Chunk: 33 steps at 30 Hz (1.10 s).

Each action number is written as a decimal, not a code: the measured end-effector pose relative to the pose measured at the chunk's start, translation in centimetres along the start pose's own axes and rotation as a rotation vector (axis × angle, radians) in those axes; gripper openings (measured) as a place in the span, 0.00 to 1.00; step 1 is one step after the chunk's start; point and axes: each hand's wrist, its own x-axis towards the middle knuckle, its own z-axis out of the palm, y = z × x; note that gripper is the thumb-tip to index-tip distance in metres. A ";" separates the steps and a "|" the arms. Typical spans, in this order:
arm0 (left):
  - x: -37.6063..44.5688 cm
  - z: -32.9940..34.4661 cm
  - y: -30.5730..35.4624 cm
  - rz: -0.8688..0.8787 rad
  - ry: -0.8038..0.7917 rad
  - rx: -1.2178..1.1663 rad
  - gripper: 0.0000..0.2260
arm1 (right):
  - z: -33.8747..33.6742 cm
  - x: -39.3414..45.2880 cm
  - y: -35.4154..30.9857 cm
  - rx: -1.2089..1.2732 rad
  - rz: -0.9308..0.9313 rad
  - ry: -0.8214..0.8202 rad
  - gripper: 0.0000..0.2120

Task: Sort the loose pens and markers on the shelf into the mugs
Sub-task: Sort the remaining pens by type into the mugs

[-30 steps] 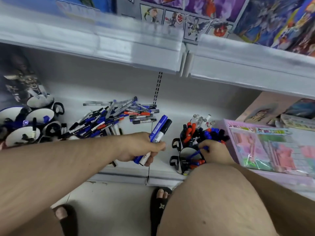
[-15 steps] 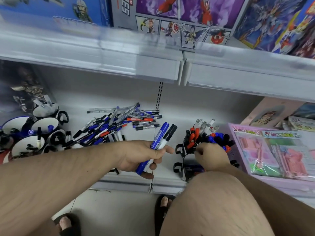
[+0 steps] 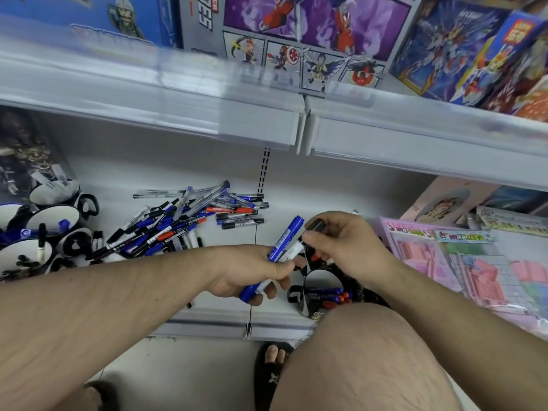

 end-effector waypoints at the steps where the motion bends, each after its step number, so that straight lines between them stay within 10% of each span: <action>1: 0.1 -0.1 0.0 -0.002 0.016 -0.014 0.13 | -0.5 0.2 0.0 0.075 0.021 0.082 0.03; 7: 0.4 -1.2 -0.3 -0.004 0.152 -0.005 0.11 | -5.5 1.9 3.7 -0.052 0.072 0.674 0.13; 12: 0.8 -1.1 -0.3 0.010 0.259 -0.067 0.17 | -4.5 2.7 9.2 -0.410 0.057 0.604 0.16; 25: 0.8 -2.3 -0.9 -0.047 0.207 -0.421 0.12 | -3.7 5.3 13.1 -0.437 0.052 0.681 0.20; 33: 0.4 -2.1 -0.9 -0.002 0.242 -0.457 0.10 | -1.1 5.6 15.5 -0.616 0.102 0.527 0.06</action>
